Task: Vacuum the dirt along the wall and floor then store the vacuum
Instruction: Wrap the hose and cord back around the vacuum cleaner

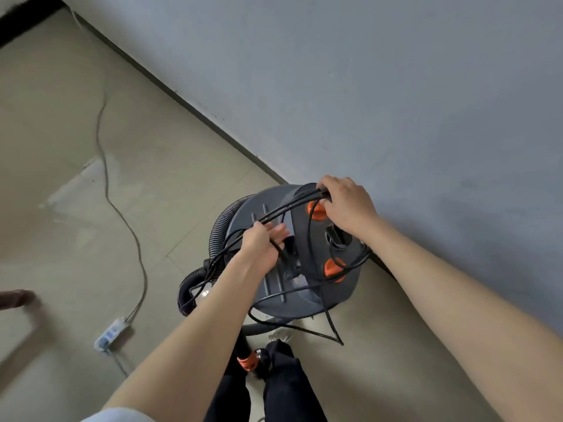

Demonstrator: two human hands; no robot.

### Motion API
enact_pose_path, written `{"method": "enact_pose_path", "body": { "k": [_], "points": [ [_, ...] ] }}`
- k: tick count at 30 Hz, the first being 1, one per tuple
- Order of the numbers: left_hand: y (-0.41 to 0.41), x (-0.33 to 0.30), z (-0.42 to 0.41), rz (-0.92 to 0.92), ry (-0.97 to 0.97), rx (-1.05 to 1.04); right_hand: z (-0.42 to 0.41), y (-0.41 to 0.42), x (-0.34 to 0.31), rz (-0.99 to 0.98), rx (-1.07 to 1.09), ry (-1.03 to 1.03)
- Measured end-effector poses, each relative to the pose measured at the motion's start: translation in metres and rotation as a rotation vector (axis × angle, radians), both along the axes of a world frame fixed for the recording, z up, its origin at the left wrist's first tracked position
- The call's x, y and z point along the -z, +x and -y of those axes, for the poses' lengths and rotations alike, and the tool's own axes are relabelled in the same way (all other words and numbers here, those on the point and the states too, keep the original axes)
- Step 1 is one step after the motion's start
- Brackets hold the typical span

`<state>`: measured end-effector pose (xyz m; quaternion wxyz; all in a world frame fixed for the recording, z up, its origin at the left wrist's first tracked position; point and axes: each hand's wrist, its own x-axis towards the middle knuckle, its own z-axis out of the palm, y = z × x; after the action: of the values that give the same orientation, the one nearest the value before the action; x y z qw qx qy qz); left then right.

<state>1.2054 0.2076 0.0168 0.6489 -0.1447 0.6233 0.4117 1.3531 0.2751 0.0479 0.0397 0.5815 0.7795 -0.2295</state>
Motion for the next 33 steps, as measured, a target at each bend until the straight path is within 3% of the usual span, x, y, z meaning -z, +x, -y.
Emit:
{"method": "enact_pose_path", "body": {
  "k": [3,5,8,10,12,16,19,22,25,28,31,33],
  "points": [
    [0.000,0.003,0.018,-0.089,-0.065,0.211,0.002,-0.004,0.018,0.042,-0.010,-0.069],
    [-0.006,0.000,0.025,-0.237,-0.077,0.461,0.000,-0.006,0.028,0.056,-0.004,-0.071],
    [-0.015,-0.013,0.021,-0.588,0.066,0.845,-0.010,-0.010,0.036,0.039,-0.029,-0.046],
    [-0.013,-0.026,0.009,-0.732,0.205,0.932,-0.018,-0.016,0.036,-0.010,-0.040,-0.019],
    [-0.006,-0.034,-0.006,-0.753,0.285,0.904,-0.025,-0.021,0.035,-0.086,-0.004,-0.011],
    [0.007,-0.015,-0.017,-0.459,0.223,0.635,-0.035,-0.018,0.036,-0.288,0.187,-0.195],
    [0.013,0.006,-0.009,-0.350,0.114,0.538,-0.025,-0.007,0.034,-0.254,0.192,-0.225],
    [0.012,0.017,-0.009,-0.381,0.035,0.573,0.001,0.002,0.034,-0.195,0.135,-0.084],
    [0.001,0.022,-0.010,-0.657,0.010,0.946,0.030,0.005,0.041,-0.060,0.003,0.050],
    [-0.002,0.026,-0.006,-1.124,0.012,1.260,0.047,0.011,0.056,0.099,-0.095,0.024],
    [-0.003,0.034,0.006,-1.490,0.124,1.281,0.056,0.015,0.069,0.192,-0.118,-0.032],
    [-0.008,0.043,0.020,-1.669,0.332,1.241,0.061,0.015,0.075,0.225,-0.107,-0.048]
  ]
}}
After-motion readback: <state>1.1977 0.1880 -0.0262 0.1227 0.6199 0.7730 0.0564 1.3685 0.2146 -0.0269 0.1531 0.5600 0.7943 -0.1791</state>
